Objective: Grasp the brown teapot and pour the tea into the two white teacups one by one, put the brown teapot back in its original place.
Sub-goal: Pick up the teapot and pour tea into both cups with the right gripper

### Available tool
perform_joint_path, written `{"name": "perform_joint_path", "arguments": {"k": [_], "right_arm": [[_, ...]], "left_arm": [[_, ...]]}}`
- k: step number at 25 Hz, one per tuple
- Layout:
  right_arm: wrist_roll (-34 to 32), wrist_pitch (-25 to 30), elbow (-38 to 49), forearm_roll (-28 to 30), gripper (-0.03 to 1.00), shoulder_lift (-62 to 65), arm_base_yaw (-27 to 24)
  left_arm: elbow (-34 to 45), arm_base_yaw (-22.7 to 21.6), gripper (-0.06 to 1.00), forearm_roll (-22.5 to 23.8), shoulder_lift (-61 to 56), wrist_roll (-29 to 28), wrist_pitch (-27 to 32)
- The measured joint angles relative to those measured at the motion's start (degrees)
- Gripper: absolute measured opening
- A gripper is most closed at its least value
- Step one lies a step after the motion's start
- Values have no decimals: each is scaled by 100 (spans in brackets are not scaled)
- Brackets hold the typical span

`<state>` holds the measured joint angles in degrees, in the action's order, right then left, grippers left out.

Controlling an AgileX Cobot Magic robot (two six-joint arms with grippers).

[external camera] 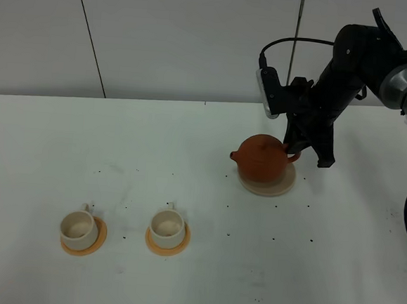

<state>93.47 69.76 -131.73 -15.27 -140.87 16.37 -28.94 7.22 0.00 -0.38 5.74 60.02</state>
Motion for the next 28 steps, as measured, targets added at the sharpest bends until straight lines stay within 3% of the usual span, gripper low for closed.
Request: {"name": "perform_joint_path", "arguments": {"k": [15,28], "right_arm": [[-1815,45,-514,-60,10,0,61],[-3199,63,-514,-112,10,372,594]], "left_arm": [[0,0,20,0,0,0,0],[0,0,20,0,0,0,0]]}}
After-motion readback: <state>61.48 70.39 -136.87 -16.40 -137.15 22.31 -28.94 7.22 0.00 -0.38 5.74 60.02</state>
